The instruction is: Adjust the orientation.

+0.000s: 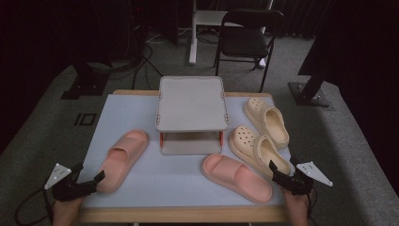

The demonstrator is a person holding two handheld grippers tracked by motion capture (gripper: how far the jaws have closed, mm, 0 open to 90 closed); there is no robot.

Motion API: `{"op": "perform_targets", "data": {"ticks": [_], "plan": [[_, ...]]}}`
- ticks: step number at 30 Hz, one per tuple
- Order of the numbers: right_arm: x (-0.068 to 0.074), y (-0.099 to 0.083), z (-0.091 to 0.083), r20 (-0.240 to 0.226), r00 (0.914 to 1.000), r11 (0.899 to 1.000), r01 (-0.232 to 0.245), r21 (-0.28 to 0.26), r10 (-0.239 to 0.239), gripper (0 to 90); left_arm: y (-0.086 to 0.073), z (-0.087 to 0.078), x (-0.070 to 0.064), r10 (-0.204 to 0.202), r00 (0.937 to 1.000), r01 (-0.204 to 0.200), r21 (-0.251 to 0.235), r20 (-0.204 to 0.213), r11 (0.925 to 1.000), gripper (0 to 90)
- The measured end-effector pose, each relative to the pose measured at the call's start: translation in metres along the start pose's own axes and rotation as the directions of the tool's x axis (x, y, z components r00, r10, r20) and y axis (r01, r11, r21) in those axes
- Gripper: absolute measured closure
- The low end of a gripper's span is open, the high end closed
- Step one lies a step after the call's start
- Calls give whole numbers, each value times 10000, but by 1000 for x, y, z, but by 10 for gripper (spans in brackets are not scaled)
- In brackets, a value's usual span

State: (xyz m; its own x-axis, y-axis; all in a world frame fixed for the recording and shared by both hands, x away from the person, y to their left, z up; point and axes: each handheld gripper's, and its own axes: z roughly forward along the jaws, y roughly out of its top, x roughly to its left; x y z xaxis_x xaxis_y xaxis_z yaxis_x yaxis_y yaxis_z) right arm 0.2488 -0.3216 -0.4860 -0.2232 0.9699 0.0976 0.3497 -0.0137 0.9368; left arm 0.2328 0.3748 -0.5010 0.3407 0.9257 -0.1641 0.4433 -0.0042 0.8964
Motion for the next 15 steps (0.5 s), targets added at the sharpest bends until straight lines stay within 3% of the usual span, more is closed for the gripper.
{"op": "perform_targets", "data": {"ticks": [6,15], "plan": [[1,0,0,-13,9999,9999,-103,-92,103,123,4,2,7,50,10000,-50,34,82,10000,0],[2,-1,1,-79,10000,9999,-57,-119,56,124,15,19,17,247,9992,-253,204,306,9995,0]]}}
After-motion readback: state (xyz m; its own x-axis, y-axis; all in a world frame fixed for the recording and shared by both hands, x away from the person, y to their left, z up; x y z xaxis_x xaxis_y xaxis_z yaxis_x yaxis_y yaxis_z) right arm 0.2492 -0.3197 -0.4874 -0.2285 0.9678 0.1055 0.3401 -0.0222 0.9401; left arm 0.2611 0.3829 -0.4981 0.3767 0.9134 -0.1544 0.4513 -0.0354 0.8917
